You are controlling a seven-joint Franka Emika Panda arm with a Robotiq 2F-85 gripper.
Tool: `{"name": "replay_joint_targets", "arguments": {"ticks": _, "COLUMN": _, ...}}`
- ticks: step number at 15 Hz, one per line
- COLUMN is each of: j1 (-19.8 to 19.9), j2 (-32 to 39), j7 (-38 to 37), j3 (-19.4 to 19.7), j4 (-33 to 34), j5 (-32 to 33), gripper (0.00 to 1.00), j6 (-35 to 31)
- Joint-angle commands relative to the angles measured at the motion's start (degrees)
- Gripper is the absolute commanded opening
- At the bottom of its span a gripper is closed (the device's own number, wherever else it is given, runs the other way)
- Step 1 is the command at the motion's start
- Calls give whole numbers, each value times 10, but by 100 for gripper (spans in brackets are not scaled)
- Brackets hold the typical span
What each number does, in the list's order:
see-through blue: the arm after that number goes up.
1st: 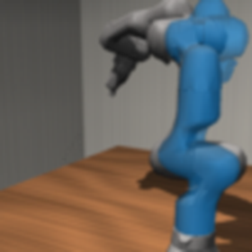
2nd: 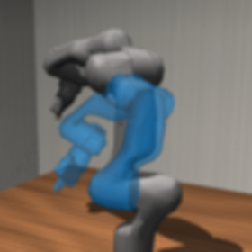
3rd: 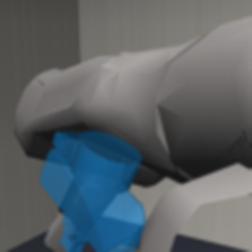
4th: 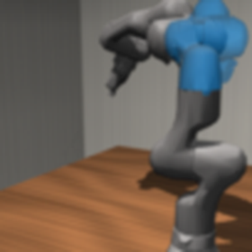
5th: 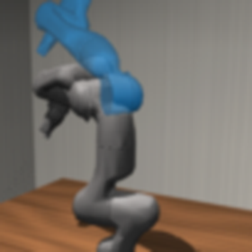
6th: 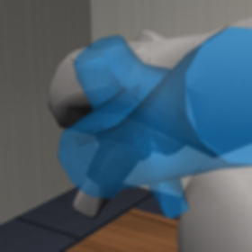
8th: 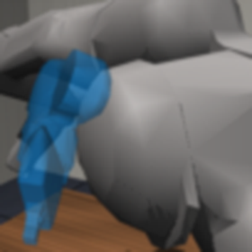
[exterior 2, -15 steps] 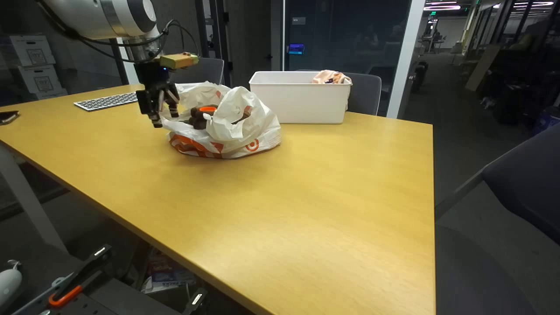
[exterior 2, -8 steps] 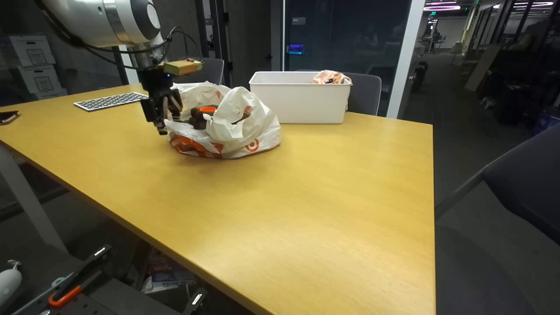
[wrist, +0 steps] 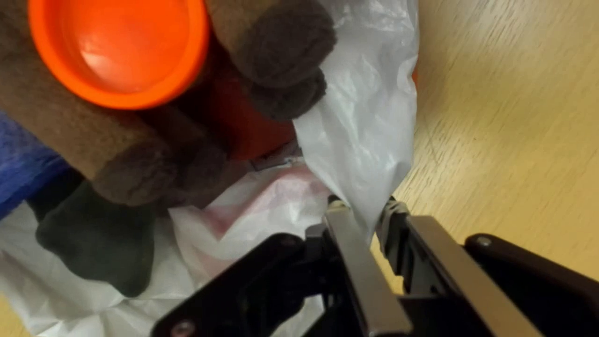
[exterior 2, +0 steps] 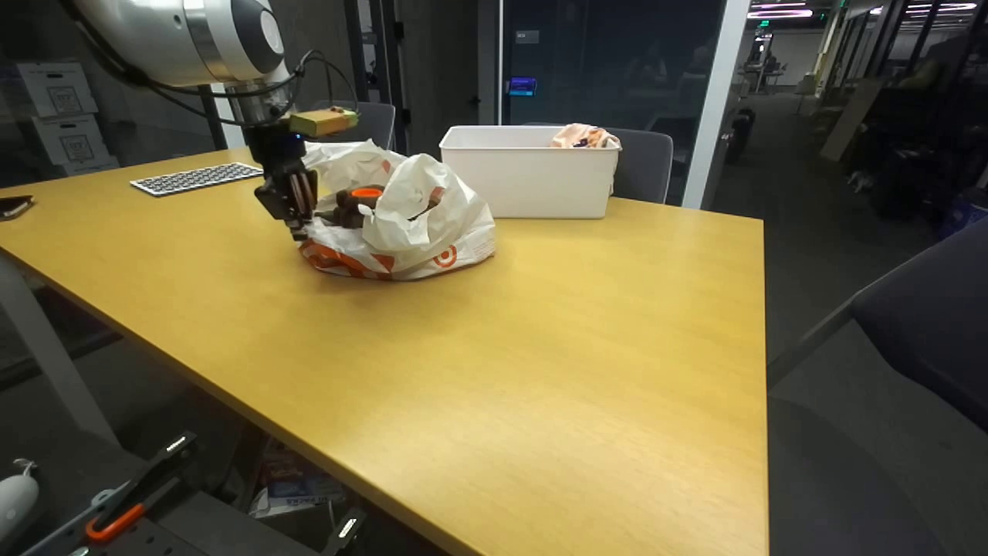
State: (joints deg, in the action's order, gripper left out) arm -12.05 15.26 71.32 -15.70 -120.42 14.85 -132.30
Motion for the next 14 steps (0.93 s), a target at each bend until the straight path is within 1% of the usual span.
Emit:
{"name": "replay_joint_targets", "arguments": {"ticks": 1, "j1": 5, "j2": -8, "j7": 5, "j3": 1, "j4": -9, "j5": -7, "gripper": 6, "j6": -18}}
{"name": "replay_joint_targets", "arguments": {"ticks": 2, "j1": 6, "j2": -8, "j7": 6, "j3": 1, "j4": -10, "j5": -8, "gripper": 3, "j6": -20}}
{"name": "replay_joint_targets", "arguments": {"ticks": 3, "j1": 7, "j2": -9, "j7": 7, "j3": 1, "j4": -10, "j5": -10, "gripper": 4, "j6": -20}}
{"name": "replay_joint_targets", "arguments": {"ticks": 4, "j1": 8, "j2": -9, "j7": 7, "j3": 1, "j4": -11, "j5": -11, "gripper": 7, "j6": -21}}
{"name": "replay_joint_targets", "arguments": {"ticks": 5, "j1": 9, "j2": -11, "j7": 8, "j3": 0, "j4": -12, "j5": -14, "gripper": 6, "j6": -19}}
{"name": "replay_joint_targets", "arguments": {"ticks": 6, "j1": 9, "j2": -17, "j7": 3, "j3": 1, "j4": -14, "j5": -13, "gripper": 9, "j6": -18}}
{"name": "replay_joint_targets", "arguments": {"ticks": 7, "j1": 9, "j2": -24, "j7": 0, "j3": 2, "j4": -16, "j5": -11, "gripper": 8, "j6": -15}}
{"name": "replay_joint_targets", "arguments": {"ticks": 10, "j1": 10, "j2": -62, "j7": -19, "j3": 5, "j4": -28, "j5": -10, "gripper": 10, "j6": -10}}
{"name": "replay_joint_targets", "arguments": {"ticks": 13, "j1": 6, "j2": -104, "j7": -51, "j3": 11, "j4": -40, "j5": 2, "gripper": 7, "j6": -14}}
{"name": "replay_joint_targets", "arguments": {"ticks": 14, "j1": 4, "j2": -118, "j7": -60, "j3": 12, "j4": -43, "j5": 8, "gripper": 9, "j6": -14}}
